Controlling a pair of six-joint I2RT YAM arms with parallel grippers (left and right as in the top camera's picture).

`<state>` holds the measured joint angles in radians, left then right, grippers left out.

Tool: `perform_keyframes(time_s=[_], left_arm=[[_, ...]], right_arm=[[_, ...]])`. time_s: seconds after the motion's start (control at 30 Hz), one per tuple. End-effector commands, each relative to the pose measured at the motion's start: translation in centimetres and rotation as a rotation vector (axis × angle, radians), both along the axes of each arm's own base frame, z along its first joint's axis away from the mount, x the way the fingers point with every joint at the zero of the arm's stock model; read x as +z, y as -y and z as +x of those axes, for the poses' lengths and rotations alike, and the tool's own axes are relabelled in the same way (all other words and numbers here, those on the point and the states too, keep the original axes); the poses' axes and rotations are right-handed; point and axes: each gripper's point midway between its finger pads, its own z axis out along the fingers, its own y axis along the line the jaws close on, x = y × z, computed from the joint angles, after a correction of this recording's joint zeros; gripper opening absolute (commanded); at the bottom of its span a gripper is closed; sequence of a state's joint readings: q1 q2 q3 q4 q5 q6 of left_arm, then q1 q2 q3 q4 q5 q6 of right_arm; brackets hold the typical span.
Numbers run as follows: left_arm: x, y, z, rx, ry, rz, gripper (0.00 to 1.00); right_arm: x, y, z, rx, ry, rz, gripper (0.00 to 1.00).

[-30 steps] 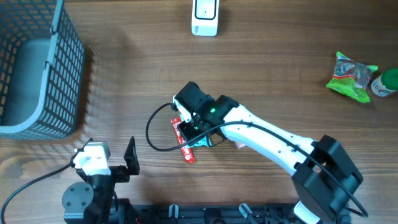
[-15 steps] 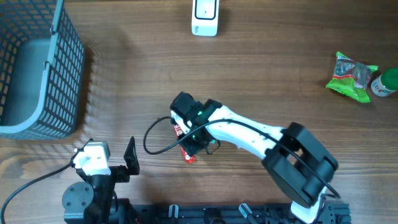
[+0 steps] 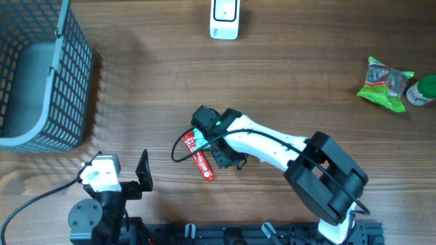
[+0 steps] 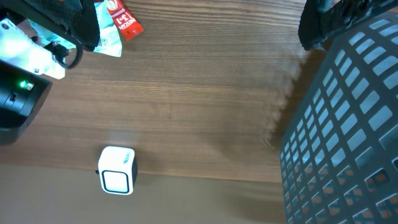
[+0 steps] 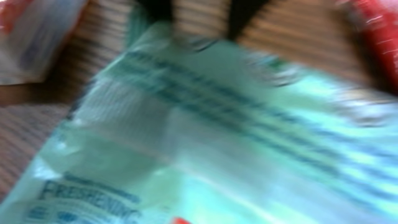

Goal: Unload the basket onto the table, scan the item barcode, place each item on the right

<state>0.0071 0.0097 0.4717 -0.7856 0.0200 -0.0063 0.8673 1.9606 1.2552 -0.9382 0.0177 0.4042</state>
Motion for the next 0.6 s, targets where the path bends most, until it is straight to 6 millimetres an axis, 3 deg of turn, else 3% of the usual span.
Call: perform_keyframes(time_s=[0.0,0.03,0.17,0.23,0.3,0.4,0.47,0.57], left_arm=[[-0.3,-0.1,0.1,0.007,-0.003,-0.006,1.00],[-0.3,-0.1,0.1,0.007,-0.003,-0.006,1.00],[-0.3,-0.1,0.1,0.007,-0.003,-0.006,1.00],[-0.3,-0.1,0.1,0.007,-0.003,-0.006,1.00],[-0.3,-0.1,0.1,0.007,-0.003,-0.006,1.00],[-0.3,-0.1,0.1,0.007,-0.003,-0.006,1.00],[-0.3,-0.1,0.1,0.007,-0.003,-0.006,1.00],[-0.3,-0.1,0.1,0.007,-0.003,-0.006,1.00]], right_arm=[[4.7,-2.9,0.9,-0.110,-0.014,0.215,0.87],[5.5,-2.7,1.1,-0.162,-0.013,0.235,0.99],[8.7,-1.4,2.2,-0.395,-0.036,0.324,1.00],[10.8,-2.7,1.6,-0.530,-0.161,0.455,1.00],[12.6,-4.1,0.5,-0.531,-0.285,0.564,1.00],[12.7,-4.5,1.6,-0.589,-0.272,0.590,0.99],[12.1,-4.3,1.8,-0.778,-0.293,0.534,0.91],[10.7,-3.8,0.5,-1.156,-0.387,0.392,0.80]])
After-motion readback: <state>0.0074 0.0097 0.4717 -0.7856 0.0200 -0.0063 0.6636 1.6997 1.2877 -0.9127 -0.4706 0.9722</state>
